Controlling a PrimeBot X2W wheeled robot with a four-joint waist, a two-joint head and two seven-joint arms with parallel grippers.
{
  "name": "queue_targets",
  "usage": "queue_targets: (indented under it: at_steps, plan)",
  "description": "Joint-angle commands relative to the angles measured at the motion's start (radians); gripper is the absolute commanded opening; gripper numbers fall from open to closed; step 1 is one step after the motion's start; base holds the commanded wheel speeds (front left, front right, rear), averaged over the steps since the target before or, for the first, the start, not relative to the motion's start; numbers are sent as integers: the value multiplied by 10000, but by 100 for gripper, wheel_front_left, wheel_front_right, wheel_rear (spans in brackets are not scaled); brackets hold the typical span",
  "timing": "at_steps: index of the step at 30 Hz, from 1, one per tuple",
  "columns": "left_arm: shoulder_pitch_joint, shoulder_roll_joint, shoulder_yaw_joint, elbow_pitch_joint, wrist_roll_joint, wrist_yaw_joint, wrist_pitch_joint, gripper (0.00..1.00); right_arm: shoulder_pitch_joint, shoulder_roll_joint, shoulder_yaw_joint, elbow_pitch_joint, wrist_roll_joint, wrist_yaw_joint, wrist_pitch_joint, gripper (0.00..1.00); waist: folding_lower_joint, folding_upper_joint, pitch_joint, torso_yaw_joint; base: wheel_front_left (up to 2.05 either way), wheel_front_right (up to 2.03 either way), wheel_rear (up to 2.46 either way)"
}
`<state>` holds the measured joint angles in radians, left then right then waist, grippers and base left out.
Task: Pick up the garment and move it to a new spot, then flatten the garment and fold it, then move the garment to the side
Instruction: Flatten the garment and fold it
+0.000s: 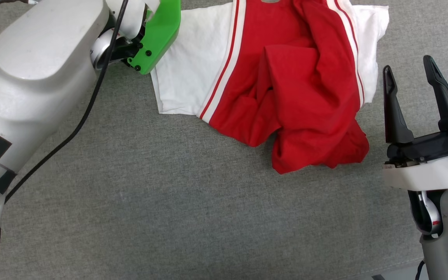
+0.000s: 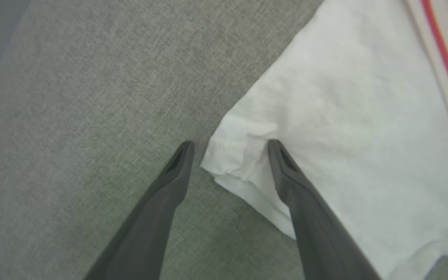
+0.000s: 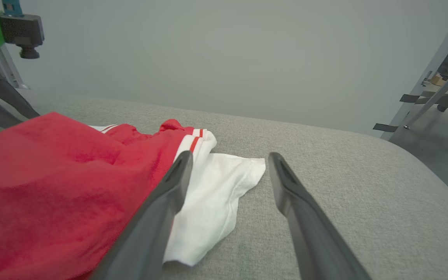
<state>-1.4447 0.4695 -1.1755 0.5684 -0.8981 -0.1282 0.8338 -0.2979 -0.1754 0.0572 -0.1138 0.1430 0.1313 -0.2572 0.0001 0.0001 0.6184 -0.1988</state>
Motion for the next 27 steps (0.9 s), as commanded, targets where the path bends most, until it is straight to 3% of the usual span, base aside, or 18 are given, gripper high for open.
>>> queue_targets:
  at_steps: [1, 2, 3, 9, 15, 23, 27]
  plan:
    - [518, 109, -536, 279, -40, -24, 67, 100, -179, -50, -3, -14, -130, -6, -45, 100, -1, -1, 77, -67, 0, 0, 0]
    - [565, 143, -672, 286, -81, -24, 67, 89, -177, -56, -14, -9, -134, -6, -45, 100, -1, -1, 61, -65, 0, 0, 0]
    - [605, 167, -758, 263, -116, -24, 45, 0, -171, -63, -28, 3, -138, -6, -45, 100, -1, -1, 36, -52, 0, 0, 0]
    - [748, 206, -968, 148, -211, -24, -1068, 0, -141, -221, -332, 96, -214, -6, -45, 100, -1, -1, -525, 268, 0, 0, 0]
    - [943, 366, -1011, -182, -244, -25, -3084, 0, -14, -684, -888, 165, -289, -6, -45, 100, -1, -1, -1472, 818, 0, 0, 0]
    - [1824, 1173, -784, -590, -352, 4, -5541, 0, 61, -1784, -1217, 327, -161, -6, 651, 100, -1, -1, -2607, 1572, 0, 0, 0]
    - [2472, 1797, -575, -1037, -517, 330, -6199, 0, -169, -2570, -979, 266, 153, -6, 1667, 100, -1, -1, -2979, 1927, 0, 0, 0]
